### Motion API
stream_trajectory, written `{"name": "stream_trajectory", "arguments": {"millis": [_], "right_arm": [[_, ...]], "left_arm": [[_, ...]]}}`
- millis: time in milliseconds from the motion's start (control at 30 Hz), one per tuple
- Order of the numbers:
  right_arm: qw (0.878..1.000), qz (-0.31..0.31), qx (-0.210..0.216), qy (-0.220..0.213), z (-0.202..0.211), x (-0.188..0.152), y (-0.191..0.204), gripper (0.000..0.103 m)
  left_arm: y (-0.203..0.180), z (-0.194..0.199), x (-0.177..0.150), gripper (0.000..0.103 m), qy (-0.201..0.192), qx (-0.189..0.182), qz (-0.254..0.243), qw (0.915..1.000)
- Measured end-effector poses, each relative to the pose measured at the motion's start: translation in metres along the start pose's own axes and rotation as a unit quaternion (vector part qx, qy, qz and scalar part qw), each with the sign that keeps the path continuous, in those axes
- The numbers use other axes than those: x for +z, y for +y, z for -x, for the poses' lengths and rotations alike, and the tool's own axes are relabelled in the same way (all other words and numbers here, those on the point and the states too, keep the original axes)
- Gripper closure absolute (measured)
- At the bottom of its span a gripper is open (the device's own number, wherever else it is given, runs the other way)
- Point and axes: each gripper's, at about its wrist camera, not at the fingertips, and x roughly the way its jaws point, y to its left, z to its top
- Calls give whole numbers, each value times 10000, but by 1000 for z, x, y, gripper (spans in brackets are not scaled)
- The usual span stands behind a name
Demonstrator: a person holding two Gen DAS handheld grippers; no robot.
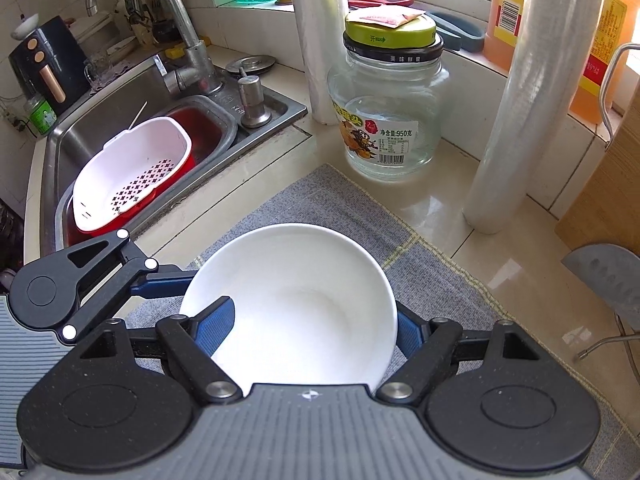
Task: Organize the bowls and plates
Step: 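Lift the bowl with the right tool and carry it toward the nested bowls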
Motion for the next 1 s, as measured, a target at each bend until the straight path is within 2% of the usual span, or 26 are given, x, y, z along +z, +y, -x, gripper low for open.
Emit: {"name": "stream_trajectory", "arguments": {"millis": [467,1000], "right_arm": [[9993,-331,-27,-141,46,-42,2,17],[9965,-672,-319,-385,102,-99,0,17]], "left_arm": [[-37,31,-1,15,97,-313,-396,9987],[-88,59,-1,15,63,-824,-927,9923]]}}
